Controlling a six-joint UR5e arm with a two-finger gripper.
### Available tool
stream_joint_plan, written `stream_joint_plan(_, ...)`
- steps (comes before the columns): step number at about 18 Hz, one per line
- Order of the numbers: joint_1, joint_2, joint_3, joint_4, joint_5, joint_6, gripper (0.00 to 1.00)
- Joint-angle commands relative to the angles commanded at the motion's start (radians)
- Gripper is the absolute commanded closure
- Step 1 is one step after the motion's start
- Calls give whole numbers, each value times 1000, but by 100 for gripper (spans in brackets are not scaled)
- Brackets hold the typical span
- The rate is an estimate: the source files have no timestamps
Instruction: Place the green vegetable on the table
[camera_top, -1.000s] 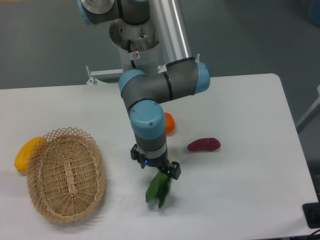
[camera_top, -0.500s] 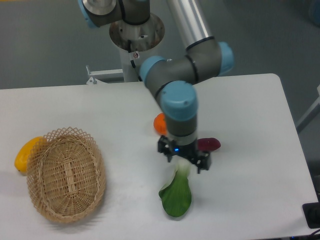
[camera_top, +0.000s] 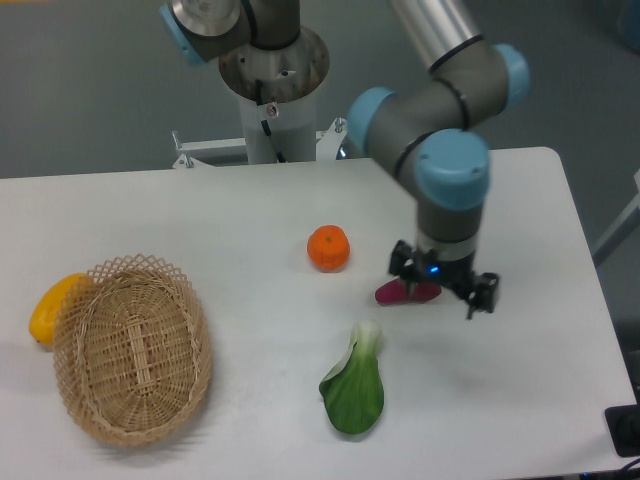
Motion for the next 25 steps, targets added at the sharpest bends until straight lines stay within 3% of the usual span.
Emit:
stream_joint_plan(9,118,-3,11,-2,-41,187,0)
stream_joint_plan(25,123,-5,5,0,-41,209,0)
